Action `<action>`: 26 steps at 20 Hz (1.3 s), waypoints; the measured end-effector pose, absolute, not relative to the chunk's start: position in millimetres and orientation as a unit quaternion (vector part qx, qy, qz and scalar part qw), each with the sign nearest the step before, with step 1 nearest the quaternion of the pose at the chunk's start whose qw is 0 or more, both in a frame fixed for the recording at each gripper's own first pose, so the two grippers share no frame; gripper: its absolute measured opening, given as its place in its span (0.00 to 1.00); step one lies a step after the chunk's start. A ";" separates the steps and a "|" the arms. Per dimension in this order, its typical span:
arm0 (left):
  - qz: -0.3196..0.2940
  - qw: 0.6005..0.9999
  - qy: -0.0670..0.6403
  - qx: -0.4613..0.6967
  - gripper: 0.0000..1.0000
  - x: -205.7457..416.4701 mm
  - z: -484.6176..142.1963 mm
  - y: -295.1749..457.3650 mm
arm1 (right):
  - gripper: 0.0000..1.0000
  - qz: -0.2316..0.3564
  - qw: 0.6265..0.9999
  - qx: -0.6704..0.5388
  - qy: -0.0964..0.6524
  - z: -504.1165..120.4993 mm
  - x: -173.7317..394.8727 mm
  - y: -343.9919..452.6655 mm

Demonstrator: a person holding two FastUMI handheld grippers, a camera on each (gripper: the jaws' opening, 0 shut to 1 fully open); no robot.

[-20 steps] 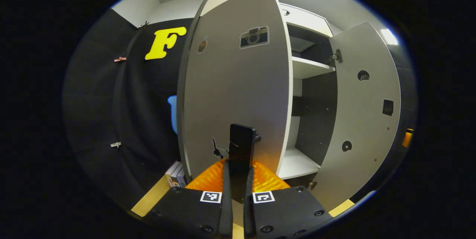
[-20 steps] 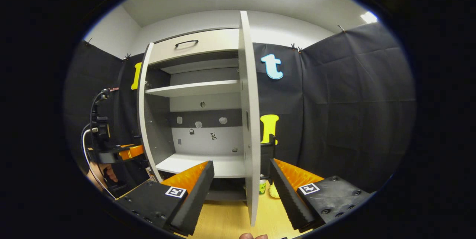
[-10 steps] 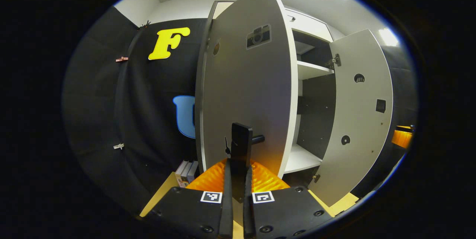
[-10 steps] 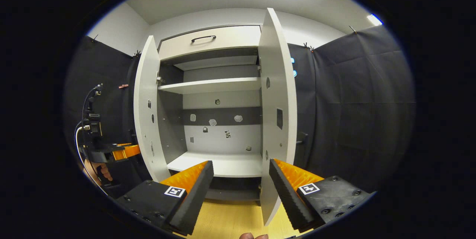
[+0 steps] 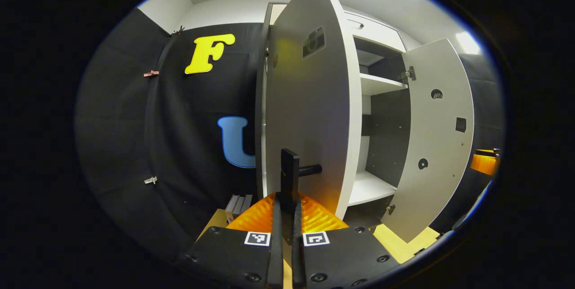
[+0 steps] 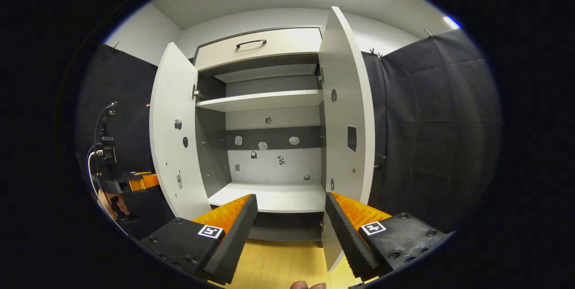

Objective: Open the right door of the double-door shoe cabinet with the right hand, and open the left door with the left hand.

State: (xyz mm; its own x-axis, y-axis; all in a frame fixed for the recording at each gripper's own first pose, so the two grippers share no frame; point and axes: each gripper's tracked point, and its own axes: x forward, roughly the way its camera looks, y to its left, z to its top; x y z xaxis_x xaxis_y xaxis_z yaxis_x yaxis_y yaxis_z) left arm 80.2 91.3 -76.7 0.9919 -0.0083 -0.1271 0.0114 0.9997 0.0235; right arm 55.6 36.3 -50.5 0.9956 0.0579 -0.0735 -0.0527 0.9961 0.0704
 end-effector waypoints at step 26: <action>0.073 0.997 0.038 -0.011 0.16 69.7 -66.5 109.2 | 0.96 0.036 0.998 0.034 0.040 -49.0 45.2 43.6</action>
